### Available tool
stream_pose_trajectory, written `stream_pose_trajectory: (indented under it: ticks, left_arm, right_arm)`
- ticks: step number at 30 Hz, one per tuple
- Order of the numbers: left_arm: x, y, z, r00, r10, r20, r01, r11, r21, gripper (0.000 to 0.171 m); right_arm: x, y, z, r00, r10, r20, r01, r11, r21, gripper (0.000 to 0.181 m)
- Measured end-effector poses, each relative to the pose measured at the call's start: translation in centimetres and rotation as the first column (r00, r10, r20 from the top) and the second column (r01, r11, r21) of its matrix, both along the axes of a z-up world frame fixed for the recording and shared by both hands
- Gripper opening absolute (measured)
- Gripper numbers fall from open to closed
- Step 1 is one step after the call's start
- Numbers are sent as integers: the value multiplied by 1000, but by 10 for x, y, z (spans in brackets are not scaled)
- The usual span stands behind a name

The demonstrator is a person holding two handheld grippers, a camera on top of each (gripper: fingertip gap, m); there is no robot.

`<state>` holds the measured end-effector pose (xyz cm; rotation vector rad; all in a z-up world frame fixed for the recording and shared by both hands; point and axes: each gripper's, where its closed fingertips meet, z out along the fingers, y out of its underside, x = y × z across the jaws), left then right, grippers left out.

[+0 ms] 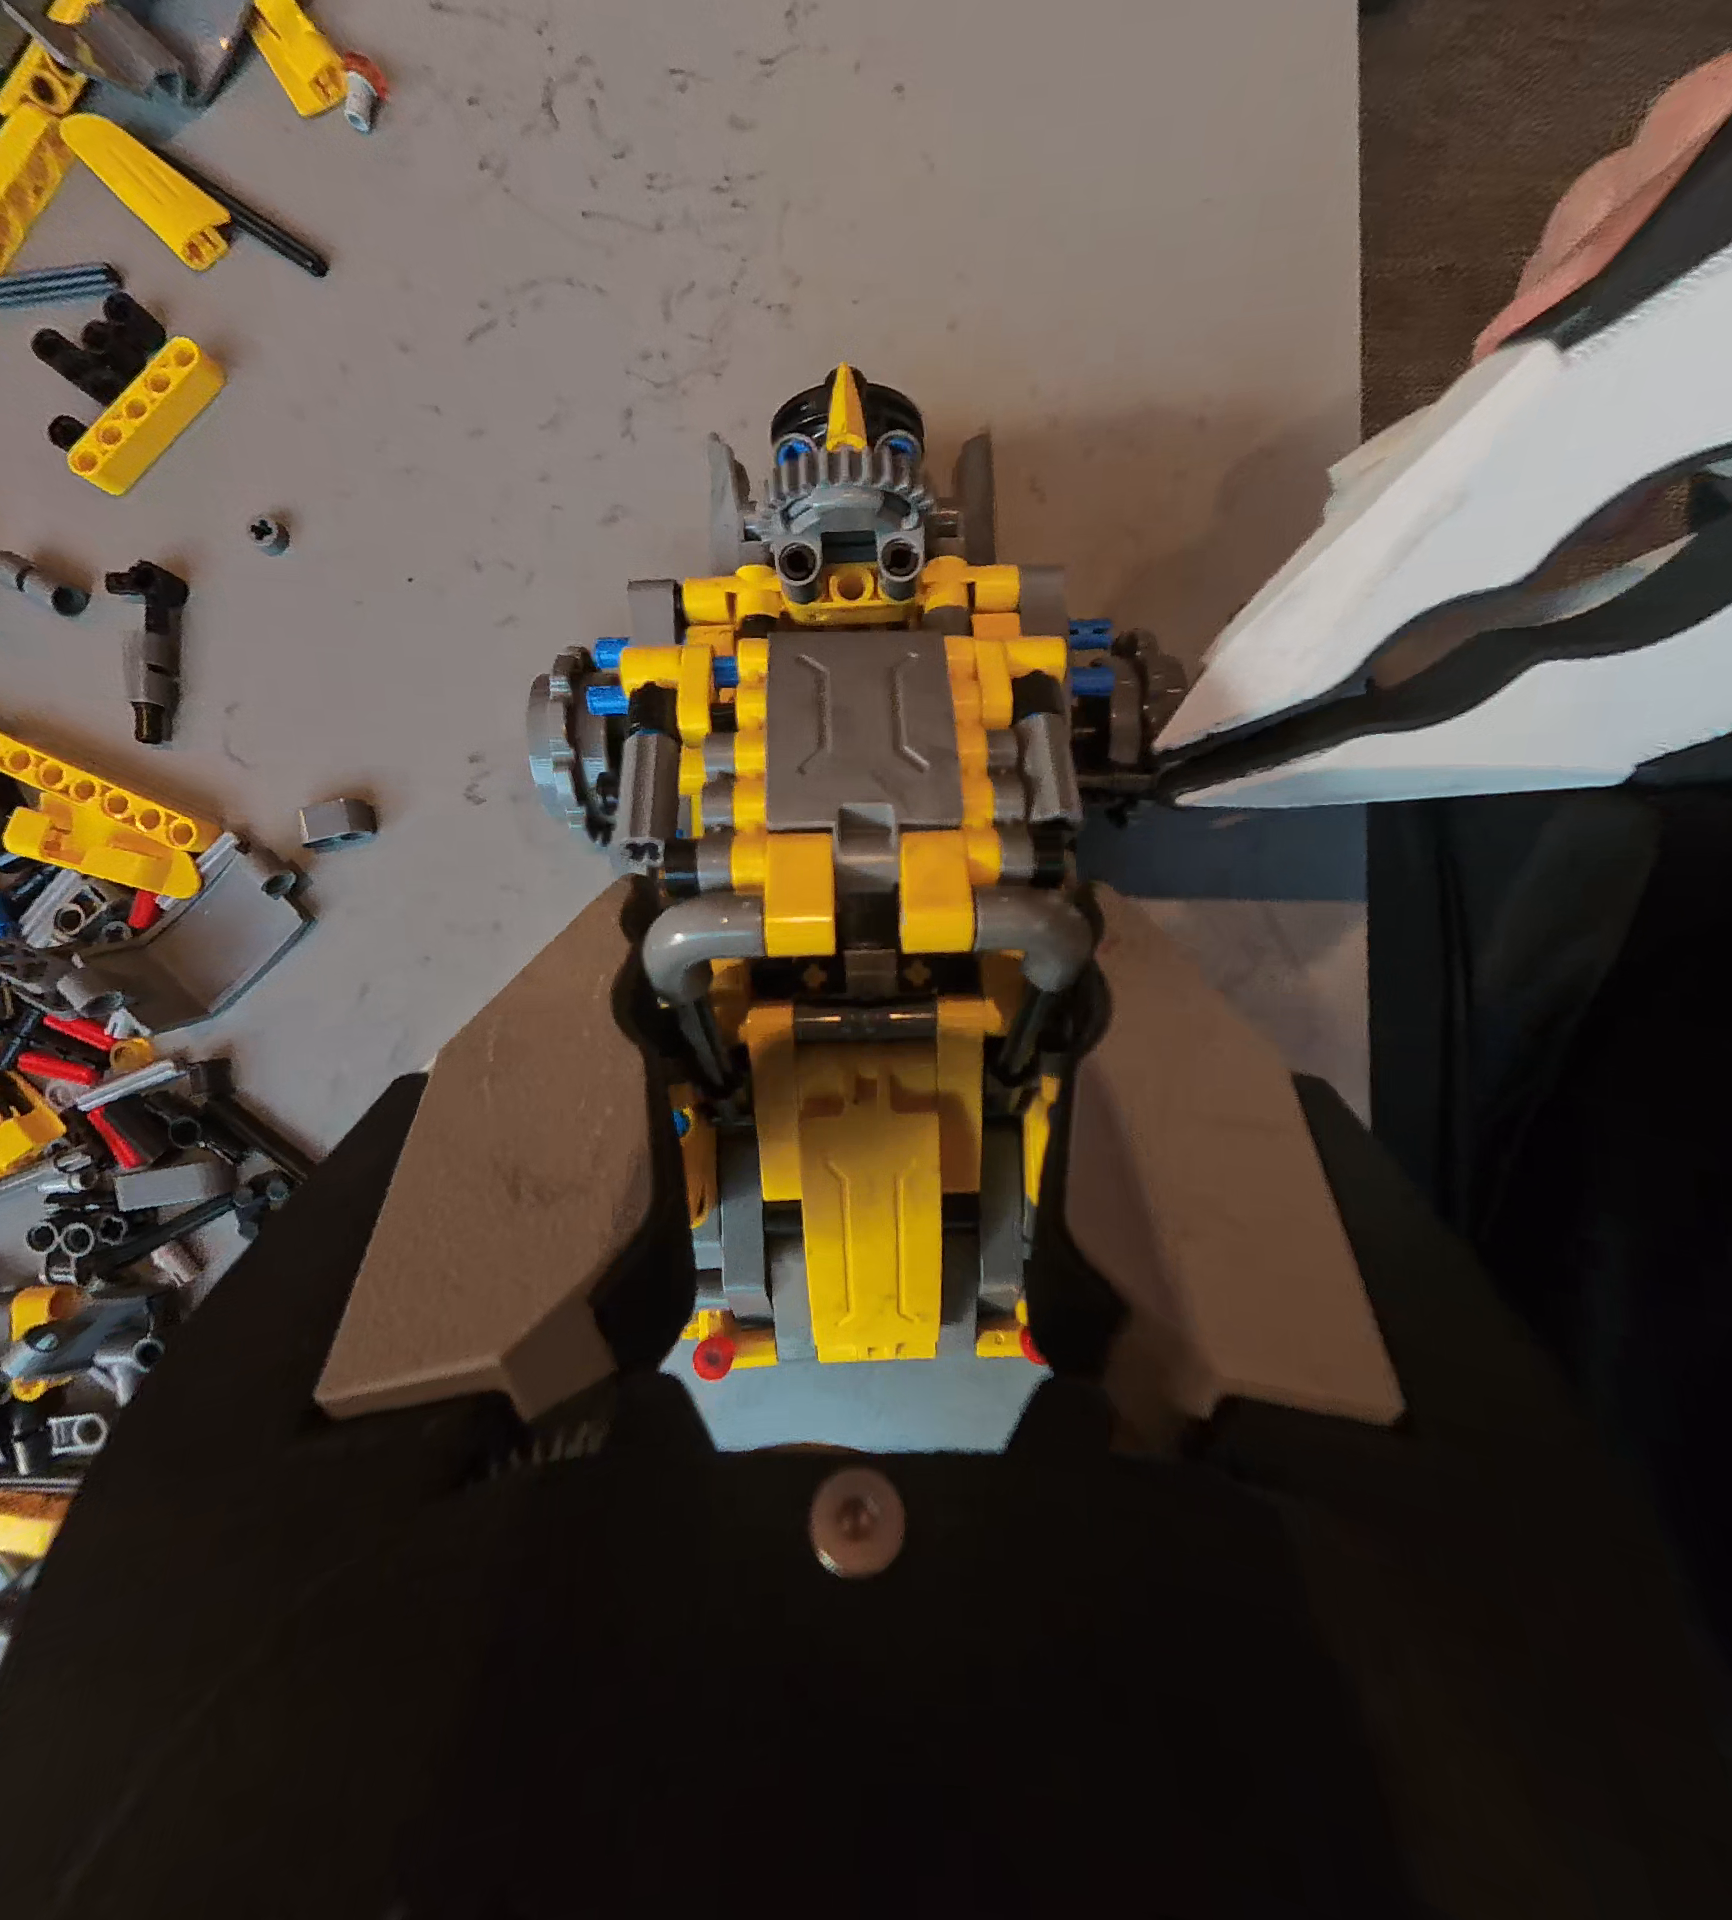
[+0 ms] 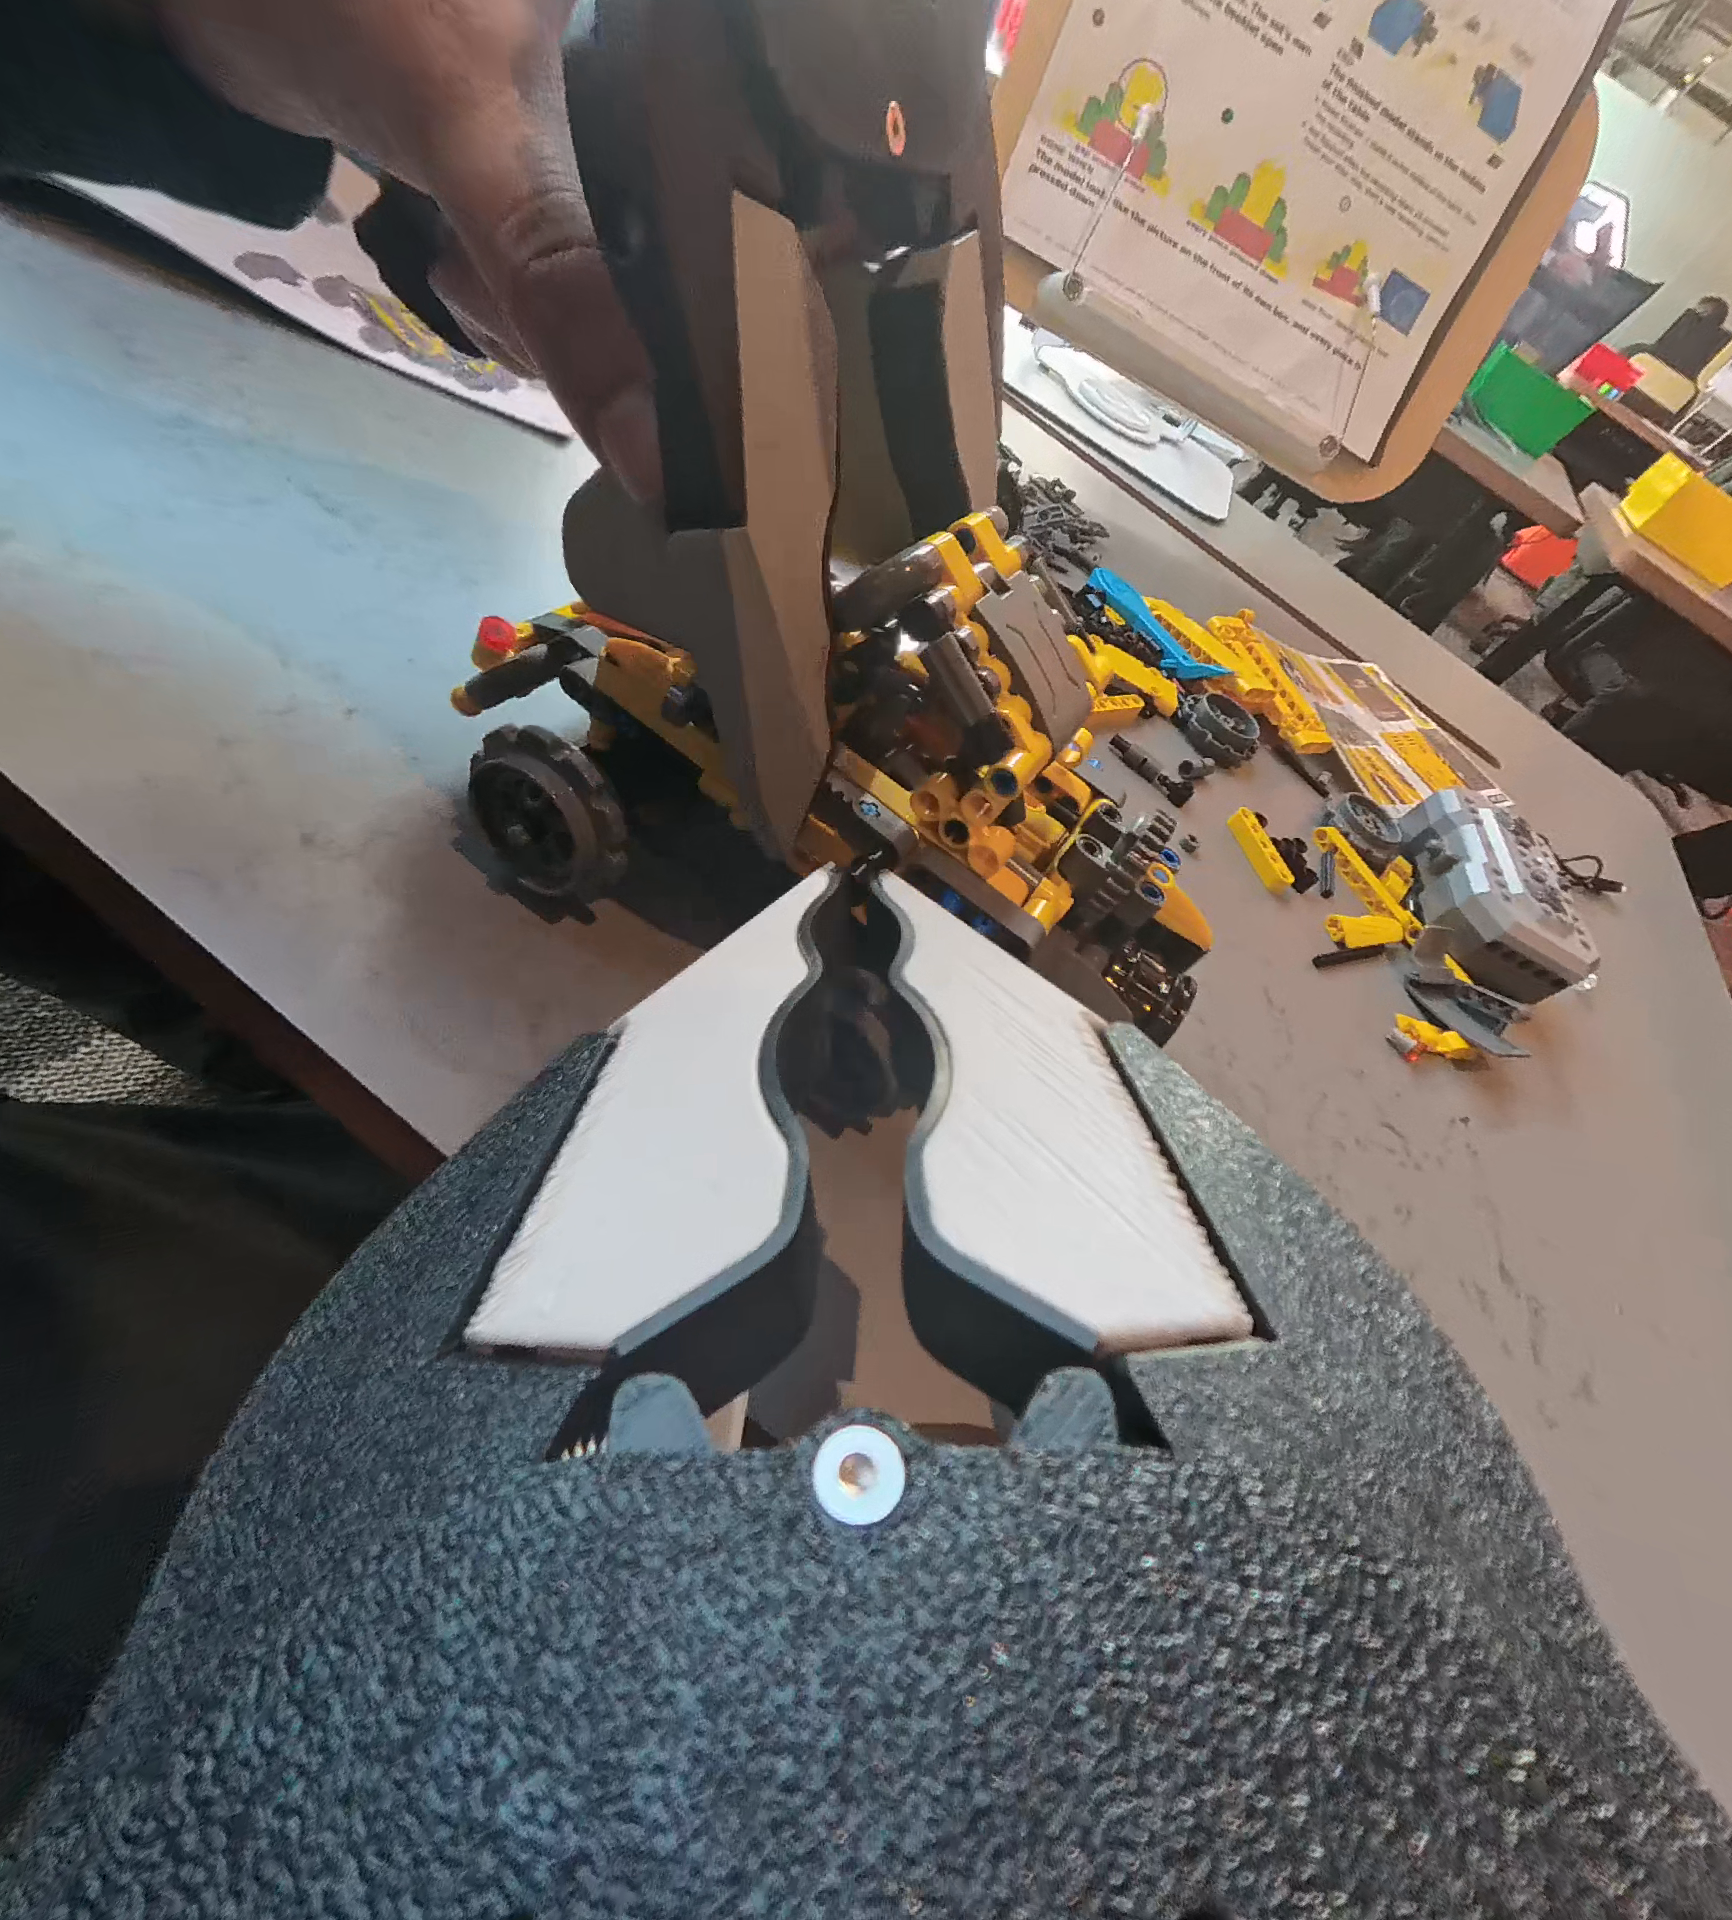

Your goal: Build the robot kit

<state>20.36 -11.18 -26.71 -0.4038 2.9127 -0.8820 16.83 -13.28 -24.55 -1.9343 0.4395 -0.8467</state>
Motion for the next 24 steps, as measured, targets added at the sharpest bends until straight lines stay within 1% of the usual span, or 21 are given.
stream_pose_trajectory:
  ticks: [4,6,7,9,11,13,16,17,19,20,22,24]
  left_arm:
    - [1,0,0,1000,-3,3,3,1000,10,77]
    - [1,-1,0,1000,-2,6,2,1000,3,77]
    - [1,-2,0,1000,-2,8,2,1000,1,77]
    - [1,-2,0,1000,-4,12,4,1000,-5,76]
    - [2,-2,0,1000,0,12,1,1000,-15,76]
    - [3,-2,0,1000,9,18,-8,1000,-19,76]
    - [3,-2,0,999,26,25,-25,999,-30,76]
    - [3,-2,0,999,32,28,-31,999,-31,76]
    - [3,-2,0,999,38,29,-37,999,-35,76]
    - [4,-2,0,999,45,30,-43,998,-36,76]
    - [4,-2,0,998,50,34,-49,998,-30,76]
    - [4,-1,-1,998,47,36,-46,999,-24,75]
  right_arm:
    - [1,0,0,1000,-6,15,6,1000,-8,2]
    - [3,-1,-3,1000,-18,21,18,999,-32,9]
    - [3,-1,-5,1000,-18,25,20,999,-47,10]
    - [4,0,-5,998,-20,53,23,997,-67,4]
    - [5,0,-4,996,-26,84,34,995,-99,4]
    - [6,-1,-5,990,-34,136,53,989,-137,3]
    - [6,-1,-5,958,-50,283,134,949,-284,1]
    - [6,-1,-6,951,-49,307,145,943,-300,1]
    - [6,0,-6,963,-50,263,121,958,-261,1]
    - [7,0,-6,965,-47,260,119,956,-268,1]
    - [7,1,-6,954,-41,298,137,941,-310,0]
    - [7,1,-6,952,-45,303,143,939,-312,0]
